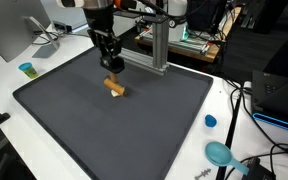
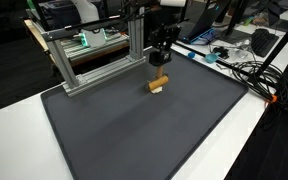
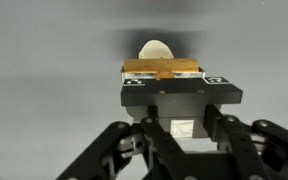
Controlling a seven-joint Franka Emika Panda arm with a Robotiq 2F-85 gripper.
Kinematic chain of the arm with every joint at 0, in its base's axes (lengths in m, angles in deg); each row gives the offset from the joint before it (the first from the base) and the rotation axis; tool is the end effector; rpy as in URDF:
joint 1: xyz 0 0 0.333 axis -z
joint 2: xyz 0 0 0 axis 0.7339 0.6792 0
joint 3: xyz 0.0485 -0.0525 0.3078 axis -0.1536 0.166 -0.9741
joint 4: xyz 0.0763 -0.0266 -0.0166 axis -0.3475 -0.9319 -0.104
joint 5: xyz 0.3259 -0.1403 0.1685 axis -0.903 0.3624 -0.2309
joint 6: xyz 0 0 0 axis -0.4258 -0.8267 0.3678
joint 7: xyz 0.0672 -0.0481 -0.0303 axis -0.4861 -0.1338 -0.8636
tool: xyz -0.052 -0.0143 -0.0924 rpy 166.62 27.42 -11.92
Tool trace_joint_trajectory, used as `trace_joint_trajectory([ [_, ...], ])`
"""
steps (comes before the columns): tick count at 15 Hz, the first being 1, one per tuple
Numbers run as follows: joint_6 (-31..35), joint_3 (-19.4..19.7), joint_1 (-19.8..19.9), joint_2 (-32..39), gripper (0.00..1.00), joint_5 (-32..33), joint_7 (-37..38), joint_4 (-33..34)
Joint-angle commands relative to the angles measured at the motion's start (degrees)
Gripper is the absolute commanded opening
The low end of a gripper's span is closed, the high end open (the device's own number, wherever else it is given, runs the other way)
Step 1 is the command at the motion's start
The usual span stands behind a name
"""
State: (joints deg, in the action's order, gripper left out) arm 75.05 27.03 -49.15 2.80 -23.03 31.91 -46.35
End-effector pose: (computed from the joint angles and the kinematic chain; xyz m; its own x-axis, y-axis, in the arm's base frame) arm 0.6126 0.0216 0.3441 0.9974 -0.0607 0.0396 -0.0632 -0.9958 0.0667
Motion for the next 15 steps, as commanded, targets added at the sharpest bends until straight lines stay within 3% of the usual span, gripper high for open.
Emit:
trace_joint_trajectory([
  [1,1.6,0.4,-0.2,-0.5,0.46,-0.6,0.3,-1.4],
  [3,3.2,0.6,0.1,-1.7,0.46,-1.0,0.3,-3.4],
  [4,2.2,0.5,0.3,-1.5,0.21,-1.3,-0.3,-3.2],
  [9,4.7,0.5,1.3,1.2,0.21,-2.3,-3.8,-2.6],
  [15,-2.1,0.0,3.2,4.1,0.21,-7.1,-9.9,1.6],
])
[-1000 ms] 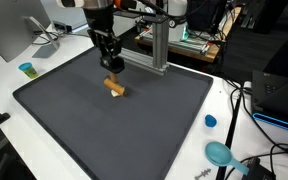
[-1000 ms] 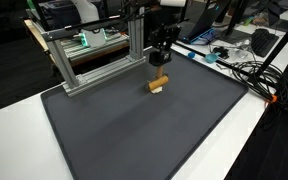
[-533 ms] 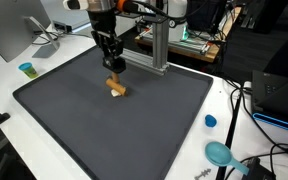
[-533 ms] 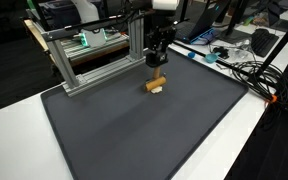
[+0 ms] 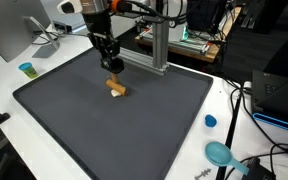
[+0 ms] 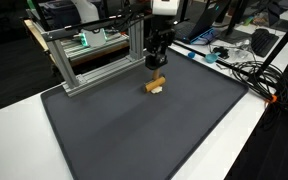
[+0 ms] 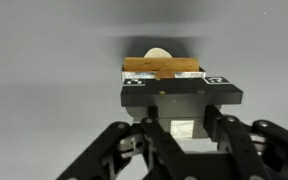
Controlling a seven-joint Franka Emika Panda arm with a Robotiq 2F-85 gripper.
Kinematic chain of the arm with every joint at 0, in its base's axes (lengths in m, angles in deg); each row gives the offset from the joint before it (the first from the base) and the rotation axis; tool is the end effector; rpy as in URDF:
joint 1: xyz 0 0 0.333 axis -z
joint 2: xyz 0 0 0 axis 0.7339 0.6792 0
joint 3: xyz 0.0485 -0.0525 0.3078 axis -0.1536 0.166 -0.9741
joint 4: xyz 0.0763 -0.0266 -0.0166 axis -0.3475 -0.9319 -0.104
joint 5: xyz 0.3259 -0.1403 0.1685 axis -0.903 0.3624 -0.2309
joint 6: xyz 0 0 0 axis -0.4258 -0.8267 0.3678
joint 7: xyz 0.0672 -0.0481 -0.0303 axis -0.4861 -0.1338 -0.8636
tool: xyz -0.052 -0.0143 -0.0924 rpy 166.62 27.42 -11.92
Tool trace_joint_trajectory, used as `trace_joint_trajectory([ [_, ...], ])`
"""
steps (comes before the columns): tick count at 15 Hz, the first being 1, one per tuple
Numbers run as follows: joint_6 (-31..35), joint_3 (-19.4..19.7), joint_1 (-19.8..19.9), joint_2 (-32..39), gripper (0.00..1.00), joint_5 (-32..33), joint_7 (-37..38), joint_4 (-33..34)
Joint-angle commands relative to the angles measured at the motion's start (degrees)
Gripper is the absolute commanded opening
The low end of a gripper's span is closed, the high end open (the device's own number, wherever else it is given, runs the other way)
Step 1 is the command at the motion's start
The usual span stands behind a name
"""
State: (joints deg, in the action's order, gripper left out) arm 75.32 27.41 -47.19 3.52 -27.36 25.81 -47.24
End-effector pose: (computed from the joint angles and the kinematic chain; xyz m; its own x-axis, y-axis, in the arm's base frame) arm 0.6092 -0.0011 0.3299 0.9991 -0.0425 0.0078 -0.0426 -0.9990 0.0132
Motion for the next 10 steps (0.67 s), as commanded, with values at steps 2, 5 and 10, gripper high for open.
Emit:
trace_joint_trajectory([
  [2,-4.1,-0.7,1.8,4.6,0.21,-4.2,-6.0,4.1],
  [5,-8.9,-0.7,2.5,6.0,0.21,-5.4,-8.4,6.8],
  [10,-13.1,-0.5,2.7,8.5,0.21,-5.4,-9.0,10.5],
])
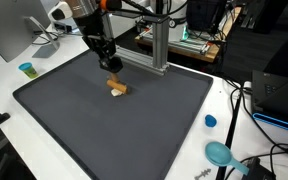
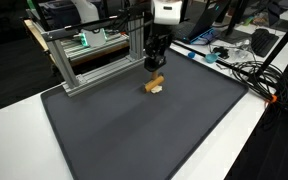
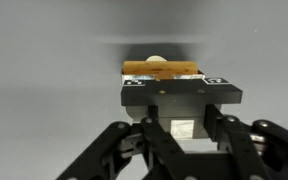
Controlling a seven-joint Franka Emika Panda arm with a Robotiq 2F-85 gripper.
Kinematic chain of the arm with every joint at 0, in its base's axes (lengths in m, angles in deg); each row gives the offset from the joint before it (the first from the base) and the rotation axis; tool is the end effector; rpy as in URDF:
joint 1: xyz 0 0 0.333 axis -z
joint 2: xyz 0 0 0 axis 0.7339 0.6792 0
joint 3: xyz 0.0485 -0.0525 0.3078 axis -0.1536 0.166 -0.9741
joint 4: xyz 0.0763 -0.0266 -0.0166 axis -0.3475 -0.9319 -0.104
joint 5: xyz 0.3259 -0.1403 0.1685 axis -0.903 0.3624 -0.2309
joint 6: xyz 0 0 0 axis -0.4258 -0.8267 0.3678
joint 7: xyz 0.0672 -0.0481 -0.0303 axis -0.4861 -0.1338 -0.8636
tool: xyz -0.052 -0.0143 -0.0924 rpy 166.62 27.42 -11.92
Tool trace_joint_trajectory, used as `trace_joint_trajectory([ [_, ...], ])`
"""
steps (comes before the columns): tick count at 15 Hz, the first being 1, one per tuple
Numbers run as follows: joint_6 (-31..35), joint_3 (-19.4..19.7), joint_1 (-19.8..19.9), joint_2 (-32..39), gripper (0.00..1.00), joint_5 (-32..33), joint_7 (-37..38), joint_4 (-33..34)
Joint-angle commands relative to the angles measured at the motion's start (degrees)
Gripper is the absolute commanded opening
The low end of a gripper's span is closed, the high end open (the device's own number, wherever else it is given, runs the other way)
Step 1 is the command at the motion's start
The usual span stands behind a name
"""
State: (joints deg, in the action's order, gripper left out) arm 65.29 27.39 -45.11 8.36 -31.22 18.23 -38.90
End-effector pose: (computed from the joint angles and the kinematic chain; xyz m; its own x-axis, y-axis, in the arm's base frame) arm 0.6293 -0.0208 0.3270 0.9945 0.0187 -0.1035 0.0136 -0.9987 -0.0493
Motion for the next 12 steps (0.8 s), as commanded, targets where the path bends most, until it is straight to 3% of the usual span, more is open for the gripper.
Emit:
trace_joint_trajectory([
  [1,-3.8,-0.5,0.6,4.1,0.21,-1.4,-1.4,2.8],
  [12,-10.6,-0.4,-0.3,6.2,0.21,0.1,0.1,6.1],
])
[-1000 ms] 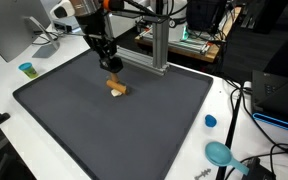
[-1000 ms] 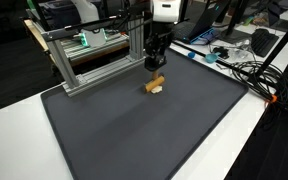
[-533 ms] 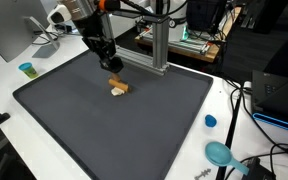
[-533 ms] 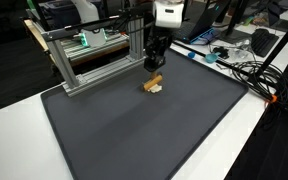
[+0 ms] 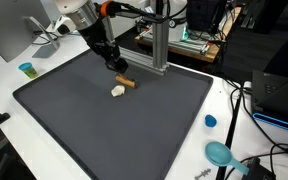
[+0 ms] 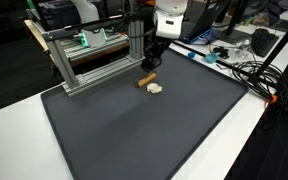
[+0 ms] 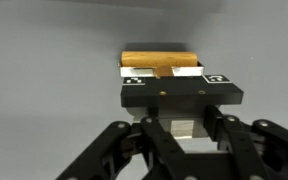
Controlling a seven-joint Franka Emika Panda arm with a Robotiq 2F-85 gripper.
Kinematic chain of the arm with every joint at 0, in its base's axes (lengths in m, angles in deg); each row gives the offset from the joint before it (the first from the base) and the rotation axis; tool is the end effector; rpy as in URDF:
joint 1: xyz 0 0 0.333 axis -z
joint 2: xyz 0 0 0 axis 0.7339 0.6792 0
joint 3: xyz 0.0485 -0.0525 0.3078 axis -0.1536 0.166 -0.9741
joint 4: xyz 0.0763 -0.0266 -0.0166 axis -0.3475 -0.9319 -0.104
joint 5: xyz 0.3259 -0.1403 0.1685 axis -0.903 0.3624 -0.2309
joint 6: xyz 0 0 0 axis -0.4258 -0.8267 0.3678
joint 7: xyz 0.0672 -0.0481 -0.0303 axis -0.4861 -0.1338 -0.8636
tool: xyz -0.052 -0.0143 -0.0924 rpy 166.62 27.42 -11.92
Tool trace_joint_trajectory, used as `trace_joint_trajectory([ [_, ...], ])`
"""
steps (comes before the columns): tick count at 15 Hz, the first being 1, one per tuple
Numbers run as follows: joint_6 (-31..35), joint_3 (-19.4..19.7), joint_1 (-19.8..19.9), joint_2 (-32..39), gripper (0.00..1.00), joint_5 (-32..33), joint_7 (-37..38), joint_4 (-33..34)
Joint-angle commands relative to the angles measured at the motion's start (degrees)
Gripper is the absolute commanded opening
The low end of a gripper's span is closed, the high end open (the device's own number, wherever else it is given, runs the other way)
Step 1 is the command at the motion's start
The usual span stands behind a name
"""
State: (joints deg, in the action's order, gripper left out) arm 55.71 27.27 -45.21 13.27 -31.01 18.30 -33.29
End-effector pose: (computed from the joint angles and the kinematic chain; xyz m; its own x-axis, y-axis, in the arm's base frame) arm 0.6344 -0.0178 0.3037 0.9664 0.0311 -0.2552 0.0164 -0.9981 -0.0594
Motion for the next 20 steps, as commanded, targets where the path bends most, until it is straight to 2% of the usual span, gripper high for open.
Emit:
trace_joint_trajectory([
  [1,-0.8,-0.2,-0.6,-0.3,0.21,0.6,0.2,-0.7],
  [4,3.5,0.1,-1.8,-4.8,0.21,2.6,1.7,-4.7],
  [7,7.6,0.2,-2.9,-5.6,0.21,4.7,2.9,-5.7],
  [15,9.7,0.3,-1.6,-0.9,0.21,3.5,3.0,-3.0],
  [20,10.1,0.1,-2.1,-1.6,0.21,4.4,2.5,-2.4],
])
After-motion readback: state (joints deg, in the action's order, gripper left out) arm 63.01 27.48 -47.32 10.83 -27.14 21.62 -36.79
